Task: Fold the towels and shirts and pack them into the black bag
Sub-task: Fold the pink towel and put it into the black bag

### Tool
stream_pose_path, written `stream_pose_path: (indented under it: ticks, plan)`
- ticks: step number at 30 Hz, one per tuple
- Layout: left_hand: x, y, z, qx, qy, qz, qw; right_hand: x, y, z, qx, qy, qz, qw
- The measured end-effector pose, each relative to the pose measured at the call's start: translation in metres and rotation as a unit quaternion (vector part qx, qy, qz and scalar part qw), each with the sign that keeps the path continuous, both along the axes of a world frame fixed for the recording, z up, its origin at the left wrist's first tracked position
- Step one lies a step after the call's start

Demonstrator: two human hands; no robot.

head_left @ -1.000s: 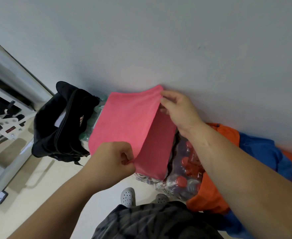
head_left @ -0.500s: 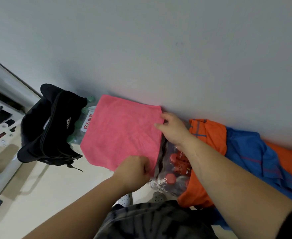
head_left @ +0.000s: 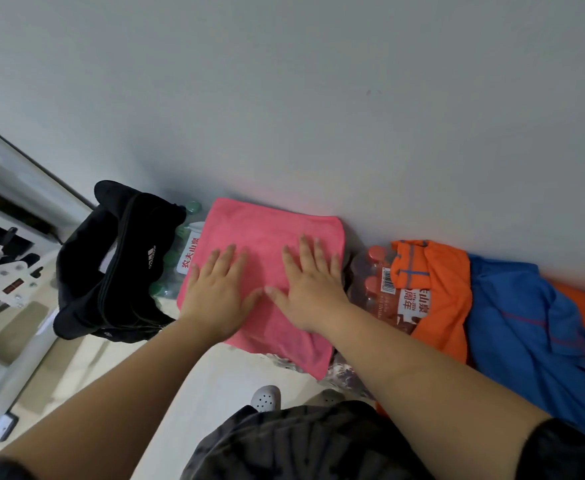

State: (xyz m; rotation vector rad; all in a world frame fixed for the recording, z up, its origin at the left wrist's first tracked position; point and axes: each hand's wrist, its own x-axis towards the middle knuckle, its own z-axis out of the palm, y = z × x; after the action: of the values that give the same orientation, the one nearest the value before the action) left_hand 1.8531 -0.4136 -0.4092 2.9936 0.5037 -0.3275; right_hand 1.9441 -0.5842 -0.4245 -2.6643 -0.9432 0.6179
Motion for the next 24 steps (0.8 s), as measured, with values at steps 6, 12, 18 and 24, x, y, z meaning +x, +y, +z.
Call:
stream_pose_path:
  ticks: [6, 12, 18, 24]
  plan:
    - [-0.022, 0.054, -0.022, 0.002, 0.053, -0.072, 0.996, -0.019, 0.003, -0.019, -0.053, -0.085, -0.04, 0.994]
    - [-0.047, 0.057, -0.03, 0.0, 0.031, -0.123, 0.992, -0.038, -0.001, -0.017, -0.085, -0.077, -0.048, 0.992]
    - [-0.084, 0.079, -0.028, -0.023, -0.024, -0.2, 0.979, -0.085, -0.017, -0.007, -0.074, -0.056, -0.045, 0.995]
    - [-0.074, 0.097, -0.012, -0.073, -0.12, -0.242, 0.96, -0.109, -0.017, 0.011, -0.018, -0.036, -0.094, 0.995]
